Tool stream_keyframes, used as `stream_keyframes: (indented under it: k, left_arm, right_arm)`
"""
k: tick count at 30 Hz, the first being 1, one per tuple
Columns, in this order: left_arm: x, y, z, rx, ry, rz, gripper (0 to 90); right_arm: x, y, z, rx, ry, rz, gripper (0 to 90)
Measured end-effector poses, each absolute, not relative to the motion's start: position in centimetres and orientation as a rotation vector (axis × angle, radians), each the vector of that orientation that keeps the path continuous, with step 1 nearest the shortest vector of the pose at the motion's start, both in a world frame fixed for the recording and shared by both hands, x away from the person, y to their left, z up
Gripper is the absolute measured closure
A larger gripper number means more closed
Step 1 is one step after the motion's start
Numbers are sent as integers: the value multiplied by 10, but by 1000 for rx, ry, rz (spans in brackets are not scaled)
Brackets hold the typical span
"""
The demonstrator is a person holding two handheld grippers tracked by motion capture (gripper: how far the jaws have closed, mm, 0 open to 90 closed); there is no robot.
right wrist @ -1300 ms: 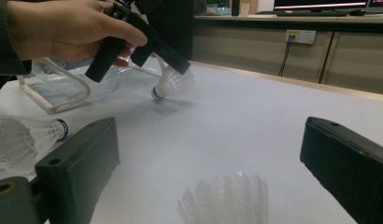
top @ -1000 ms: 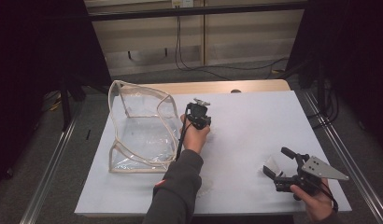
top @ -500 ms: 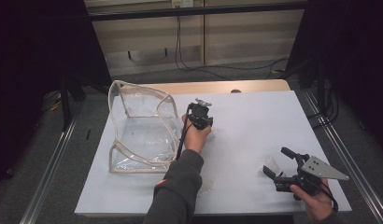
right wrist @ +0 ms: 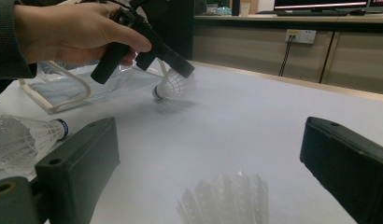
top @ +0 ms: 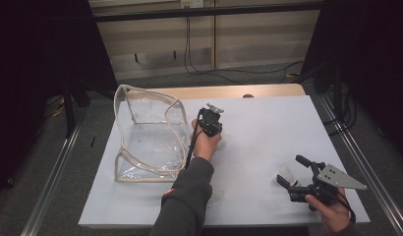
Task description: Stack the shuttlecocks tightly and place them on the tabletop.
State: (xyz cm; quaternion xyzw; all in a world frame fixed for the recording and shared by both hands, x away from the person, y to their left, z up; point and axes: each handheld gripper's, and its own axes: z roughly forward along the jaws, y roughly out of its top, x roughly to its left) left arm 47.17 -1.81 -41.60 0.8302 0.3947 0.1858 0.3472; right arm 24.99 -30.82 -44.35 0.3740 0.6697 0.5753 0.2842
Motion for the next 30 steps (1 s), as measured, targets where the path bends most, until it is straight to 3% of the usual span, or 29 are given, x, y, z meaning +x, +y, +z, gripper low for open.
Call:
stream_keyframes:
  k: [10,30]
  left_arm:
    - [473,-10,-412,2159,1025,539,870]
    - [474,-19,-419,2130,1021,466,812]
  right_arm:
    - [250,-308,-443,997,1793,1539,40]
    - [250,-308,-443,998,1794,1540,40]
